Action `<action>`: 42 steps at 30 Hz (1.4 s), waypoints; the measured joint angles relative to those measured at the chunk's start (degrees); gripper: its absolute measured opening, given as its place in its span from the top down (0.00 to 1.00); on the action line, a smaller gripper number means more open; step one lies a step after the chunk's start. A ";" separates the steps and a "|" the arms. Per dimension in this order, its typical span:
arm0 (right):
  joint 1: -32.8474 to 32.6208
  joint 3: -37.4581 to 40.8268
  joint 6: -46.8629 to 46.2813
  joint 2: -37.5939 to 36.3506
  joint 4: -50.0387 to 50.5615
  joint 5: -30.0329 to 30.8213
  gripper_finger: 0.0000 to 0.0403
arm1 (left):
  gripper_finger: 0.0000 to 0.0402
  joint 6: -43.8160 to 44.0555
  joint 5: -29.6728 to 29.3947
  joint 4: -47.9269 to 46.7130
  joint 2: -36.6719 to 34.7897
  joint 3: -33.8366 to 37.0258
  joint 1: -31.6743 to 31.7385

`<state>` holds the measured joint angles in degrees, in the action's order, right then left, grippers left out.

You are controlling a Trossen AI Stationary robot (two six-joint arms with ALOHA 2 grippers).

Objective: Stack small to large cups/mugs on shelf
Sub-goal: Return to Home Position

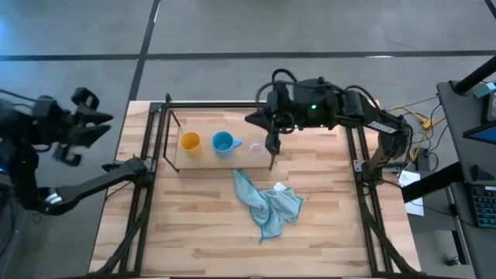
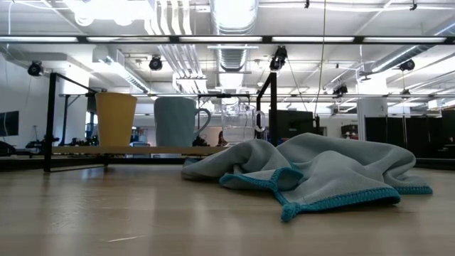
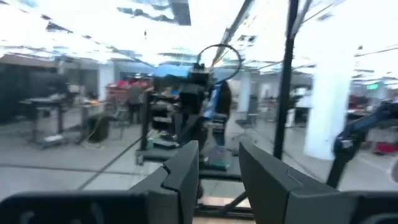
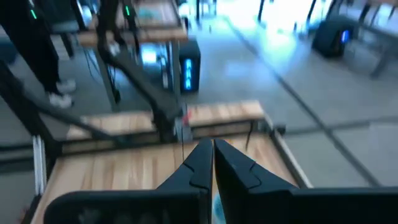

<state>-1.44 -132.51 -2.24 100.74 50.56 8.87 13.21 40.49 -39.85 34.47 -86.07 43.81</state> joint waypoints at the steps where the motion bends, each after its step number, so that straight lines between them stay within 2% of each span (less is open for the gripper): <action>1: 0.11 0.00 0.44 -0.22 -1.46 0.01 0.98 | 0.74 1.25 1.02 1.90 -0.49 1.04 0.01; 5: 0.77 0.00 0.75 -1.10 -5.21 0.03 0.98 | 0.74 4.47 1.02 6.54 -1.59 4.38 0.07; 11: 1.71 0.00 0.81 -1.96 -6.79 0.04 0.98 | 0.74 4.51 1.10 6.48 -2.30 6.99 0.04; 19: 2.98 1.10 0.54 -2.65 -6.71 -0.25 0.98 | 0.74 4.45 1.16 10.86 0.89 7.03 0.04; 24: 2.98 5.01 0.38 -5.66 -6.93 -0.27 0.98 | 0.74 4.05 1.23 11.33 2.58 7.05 0.04; 29: 2.49 13.50 -0.76 -11.98 -10.59 -0.27 0.98 | 0.74 2.67 1.28 11.37 2.46 7.03 0.04; 38: 2.32 37.60 -0.79 -26.78 -28.91 -0.51 0.98 | 0.74 2.45 1.32 11.09 2.21 7.20 0.02; 42: 2.01 46.39 -2.21 -32.98 -34.25 -4.56 0.98 | 0.74 1.21 1.45 10.99 2.20 8.87 0.00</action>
<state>0.57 -86.12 -4.45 67.76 16.31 4.30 14.41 41.93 -28.85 36.67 -77.20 43.81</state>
